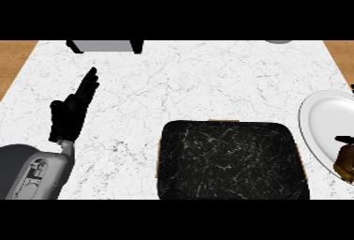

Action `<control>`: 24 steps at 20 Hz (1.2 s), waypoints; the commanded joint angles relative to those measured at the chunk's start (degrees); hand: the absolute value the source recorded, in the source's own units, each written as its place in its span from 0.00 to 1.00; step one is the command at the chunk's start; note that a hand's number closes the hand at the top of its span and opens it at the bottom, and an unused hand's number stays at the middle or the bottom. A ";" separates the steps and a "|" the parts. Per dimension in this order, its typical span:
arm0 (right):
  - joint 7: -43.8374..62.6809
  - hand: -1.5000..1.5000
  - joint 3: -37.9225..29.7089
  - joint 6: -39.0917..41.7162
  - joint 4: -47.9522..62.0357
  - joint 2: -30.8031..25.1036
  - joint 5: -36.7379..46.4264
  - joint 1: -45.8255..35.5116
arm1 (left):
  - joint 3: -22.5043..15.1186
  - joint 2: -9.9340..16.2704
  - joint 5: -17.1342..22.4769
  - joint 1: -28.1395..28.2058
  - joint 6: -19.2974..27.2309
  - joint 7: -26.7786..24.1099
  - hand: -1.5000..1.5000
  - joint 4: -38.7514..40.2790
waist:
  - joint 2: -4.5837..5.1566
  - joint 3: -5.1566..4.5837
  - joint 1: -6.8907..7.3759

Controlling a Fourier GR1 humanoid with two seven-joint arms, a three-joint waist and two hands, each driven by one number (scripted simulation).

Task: Pick the sweet potato from the tray and place it in the plate

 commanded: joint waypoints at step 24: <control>-2.95 0.00 -14.50 21.09 10.24 -22.04 -14.38 13.19 | 2.91 0.75 1.30 0.56 -2.66 -0.99 0.50 -0.14 | 0.56 0.63 0.28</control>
